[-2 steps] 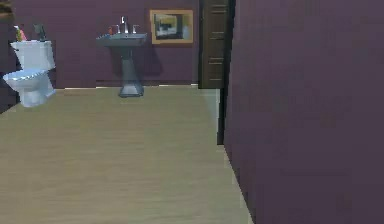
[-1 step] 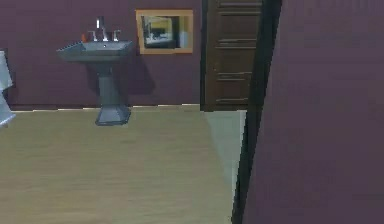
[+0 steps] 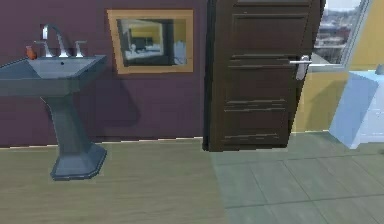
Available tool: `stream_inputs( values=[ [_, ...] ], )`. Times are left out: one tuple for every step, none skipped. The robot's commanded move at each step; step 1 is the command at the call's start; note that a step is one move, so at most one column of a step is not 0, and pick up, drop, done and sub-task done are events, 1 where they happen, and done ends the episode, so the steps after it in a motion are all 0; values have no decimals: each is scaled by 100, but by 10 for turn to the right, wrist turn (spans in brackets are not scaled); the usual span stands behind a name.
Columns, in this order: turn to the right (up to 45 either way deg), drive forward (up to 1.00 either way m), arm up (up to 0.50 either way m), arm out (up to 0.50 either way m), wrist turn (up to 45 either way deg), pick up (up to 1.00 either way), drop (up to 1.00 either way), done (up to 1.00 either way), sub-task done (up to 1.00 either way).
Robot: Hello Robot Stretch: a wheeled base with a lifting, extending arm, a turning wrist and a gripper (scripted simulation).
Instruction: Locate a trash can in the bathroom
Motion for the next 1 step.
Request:
stream_inputs(
  values=[
    [-90, 0, 0, 0, 0, 0, 0, 0, 0]
  ],
)
